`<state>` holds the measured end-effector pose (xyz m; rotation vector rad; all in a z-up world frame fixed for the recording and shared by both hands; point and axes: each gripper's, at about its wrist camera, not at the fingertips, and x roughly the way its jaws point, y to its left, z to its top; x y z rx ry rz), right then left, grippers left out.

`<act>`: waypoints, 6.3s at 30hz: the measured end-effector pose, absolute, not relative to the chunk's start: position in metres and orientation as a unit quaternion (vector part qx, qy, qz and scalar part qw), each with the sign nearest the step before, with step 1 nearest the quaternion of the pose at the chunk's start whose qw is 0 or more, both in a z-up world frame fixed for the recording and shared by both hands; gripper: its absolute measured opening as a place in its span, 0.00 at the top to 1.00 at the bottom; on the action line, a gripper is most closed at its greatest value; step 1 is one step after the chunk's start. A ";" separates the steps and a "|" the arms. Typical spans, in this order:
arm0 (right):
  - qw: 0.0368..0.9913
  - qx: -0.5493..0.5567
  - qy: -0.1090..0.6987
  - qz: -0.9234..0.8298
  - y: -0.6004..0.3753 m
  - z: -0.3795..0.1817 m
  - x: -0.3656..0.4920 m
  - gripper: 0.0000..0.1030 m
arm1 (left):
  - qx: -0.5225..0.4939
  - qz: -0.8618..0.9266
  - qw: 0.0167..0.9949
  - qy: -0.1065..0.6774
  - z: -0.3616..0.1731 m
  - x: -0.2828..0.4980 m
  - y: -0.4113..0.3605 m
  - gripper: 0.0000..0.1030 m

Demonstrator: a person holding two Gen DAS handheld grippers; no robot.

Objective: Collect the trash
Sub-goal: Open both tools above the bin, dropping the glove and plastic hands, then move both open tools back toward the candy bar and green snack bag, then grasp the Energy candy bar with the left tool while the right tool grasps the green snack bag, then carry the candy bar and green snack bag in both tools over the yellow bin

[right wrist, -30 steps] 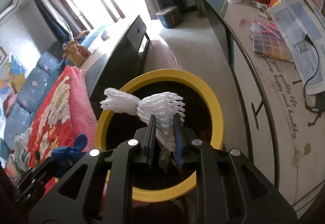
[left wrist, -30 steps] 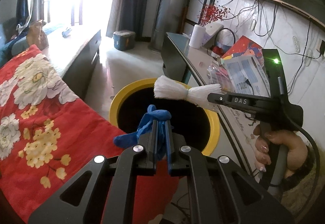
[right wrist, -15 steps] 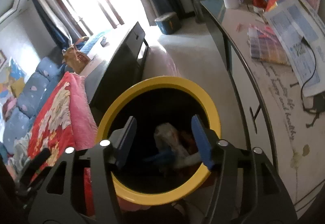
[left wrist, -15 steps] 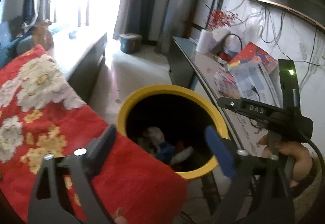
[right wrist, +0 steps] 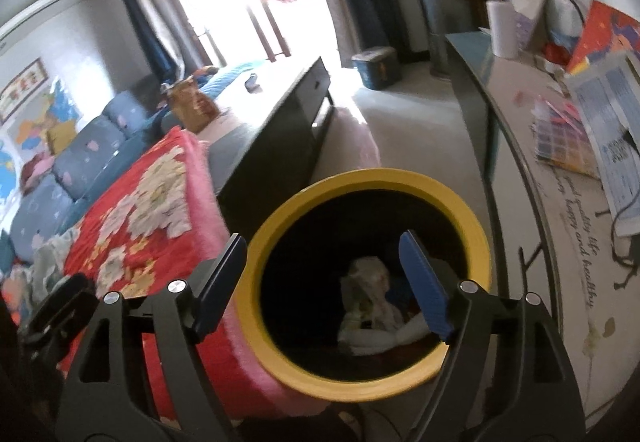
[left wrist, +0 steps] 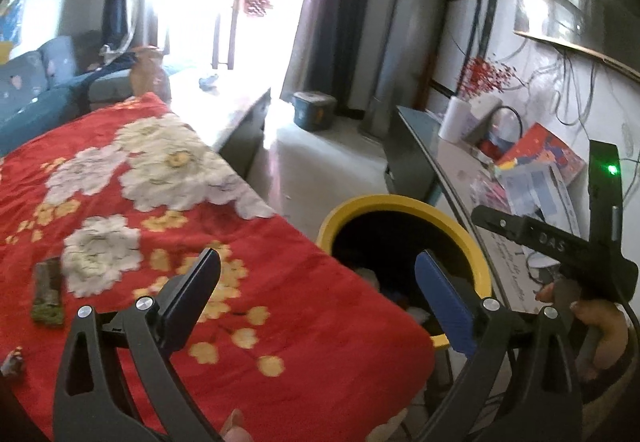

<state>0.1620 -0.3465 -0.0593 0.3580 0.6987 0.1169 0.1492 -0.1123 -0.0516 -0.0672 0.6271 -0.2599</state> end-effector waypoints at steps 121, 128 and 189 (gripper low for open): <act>0.867 0.070 0.406 0.280 -0.142 -0.051 0.187 0.78 | -0.032 -0.062 0.930 0.360 -0.067 0.096 0.052 0.84; 0.876 0.084 0.404 0.251 -0.176 -0.051 0.187 0.78 | -0.028 -0.083 0.933 0.349 -0.059 0.103 0.032 0.84; 0.887 0.192 0.410 0.090 -0.353 -0.088 0.191 0.78 | 0.040 -0.224 0.911 0.345 -0.053 0.163 -0.148 0.84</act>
